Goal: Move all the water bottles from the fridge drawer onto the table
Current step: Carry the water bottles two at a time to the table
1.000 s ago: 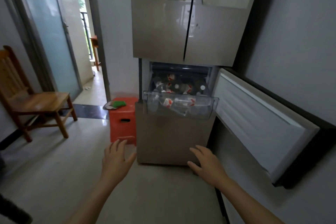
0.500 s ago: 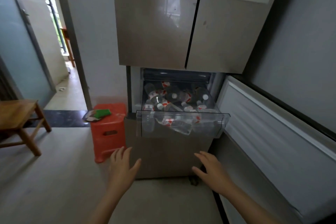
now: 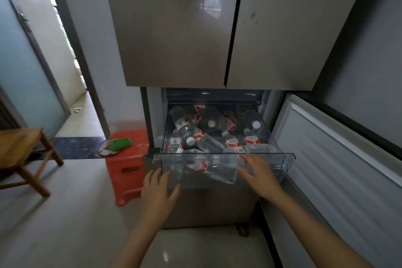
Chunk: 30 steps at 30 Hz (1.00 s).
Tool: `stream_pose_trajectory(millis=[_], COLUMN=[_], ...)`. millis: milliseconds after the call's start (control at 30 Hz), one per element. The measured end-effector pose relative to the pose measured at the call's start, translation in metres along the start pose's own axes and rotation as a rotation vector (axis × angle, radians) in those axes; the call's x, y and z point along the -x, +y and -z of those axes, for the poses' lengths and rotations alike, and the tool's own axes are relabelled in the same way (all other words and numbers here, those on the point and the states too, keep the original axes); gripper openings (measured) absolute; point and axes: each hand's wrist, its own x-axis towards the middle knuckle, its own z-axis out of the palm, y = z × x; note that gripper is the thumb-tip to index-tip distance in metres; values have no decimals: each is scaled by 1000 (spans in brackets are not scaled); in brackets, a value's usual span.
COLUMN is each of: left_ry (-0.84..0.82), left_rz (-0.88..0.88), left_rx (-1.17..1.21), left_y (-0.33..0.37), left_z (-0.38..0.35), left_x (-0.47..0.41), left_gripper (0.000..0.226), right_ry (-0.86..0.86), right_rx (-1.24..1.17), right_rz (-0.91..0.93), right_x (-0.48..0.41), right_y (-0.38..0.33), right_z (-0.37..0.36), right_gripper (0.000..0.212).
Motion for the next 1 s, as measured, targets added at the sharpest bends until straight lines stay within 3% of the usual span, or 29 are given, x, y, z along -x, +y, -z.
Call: stream_pose_trajectory(millis=[233,433,733,1000], left_ry=[33,50,143,23], left_rz=[-33,-51,-138,-139], left_rx=[-134,-289,-366,-452], left_y=[17,17,9,-7], left_z=[-31,-61,-57,-47], left_x=[-77,-102,-120,-142], left_gripper=[56,44,42,43], right_ry=[-50,-379,-648,-945], right_rx=[88,74,158,289], right_rz=[78,11,14,-33], right_x=[-93,-138,-169,-204], right_y=[36,59,65,57], right_z=[5,2,-1,-8], right_gripper=[42,34,56,72])
